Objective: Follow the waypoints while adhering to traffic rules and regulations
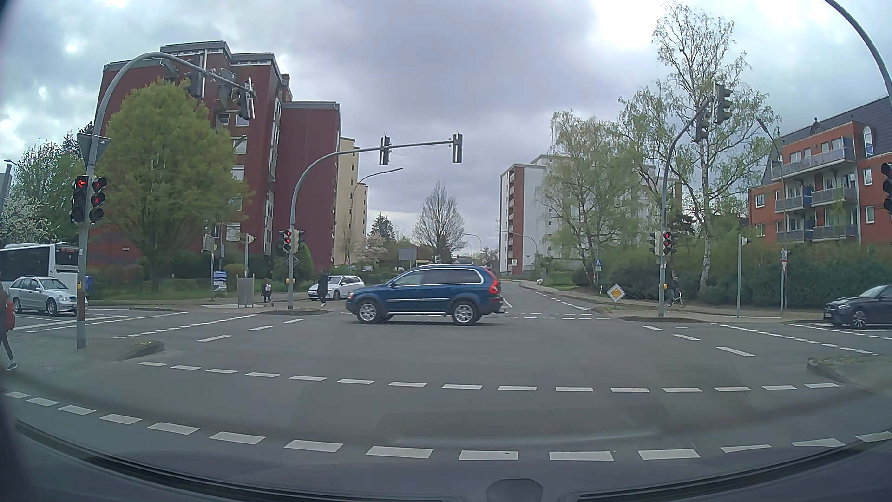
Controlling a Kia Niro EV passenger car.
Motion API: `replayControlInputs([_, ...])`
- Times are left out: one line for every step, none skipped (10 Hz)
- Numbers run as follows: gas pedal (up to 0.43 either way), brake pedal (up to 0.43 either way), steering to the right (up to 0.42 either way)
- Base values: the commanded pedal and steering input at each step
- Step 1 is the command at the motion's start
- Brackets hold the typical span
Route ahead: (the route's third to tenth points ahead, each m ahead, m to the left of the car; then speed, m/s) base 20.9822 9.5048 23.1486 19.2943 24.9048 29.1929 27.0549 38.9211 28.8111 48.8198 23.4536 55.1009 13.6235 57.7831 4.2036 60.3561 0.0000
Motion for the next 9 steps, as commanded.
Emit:
replayControlInputs([0.0,0.293,-0.01])
replayControlInputs([0.0,0.293,-0.01])
replayControlInputs([0.0,0.293,-0.01])
replayControlInputs([0.0,0.293,-0.01])
replayControlInputs([0.0,0.293,-0.01])
replayControlInputs([0.0,0.293,-0.01])
replayControlInputs([0.0,0.293,-0.01])
replayControlInputs([0.0,0.293,-0.01])
replayControlInputs([0.0,0.293,-0.01])
